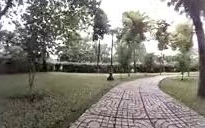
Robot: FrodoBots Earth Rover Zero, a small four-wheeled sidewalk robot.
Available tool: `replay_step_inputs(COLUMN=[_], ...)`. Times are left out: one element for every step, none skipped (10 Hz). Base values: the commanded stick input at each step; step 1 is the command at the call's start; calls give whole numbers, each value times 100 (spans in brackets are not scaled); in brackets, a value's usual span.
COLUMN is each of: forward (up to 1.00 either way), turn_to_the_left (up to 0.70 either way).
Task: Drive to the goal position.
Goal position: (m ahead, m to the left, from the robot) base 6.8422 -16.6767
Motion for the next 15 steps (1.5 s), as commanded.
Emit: replay_step_inputs(forward=[100,100,100,100,100,100,100,100,100,100,100,100,100,100,100], turn_to_the_left=[-27,-27,-27,-27,-27,-27,-27,-27,-27,-27,-27,-27,-25,-11,0])
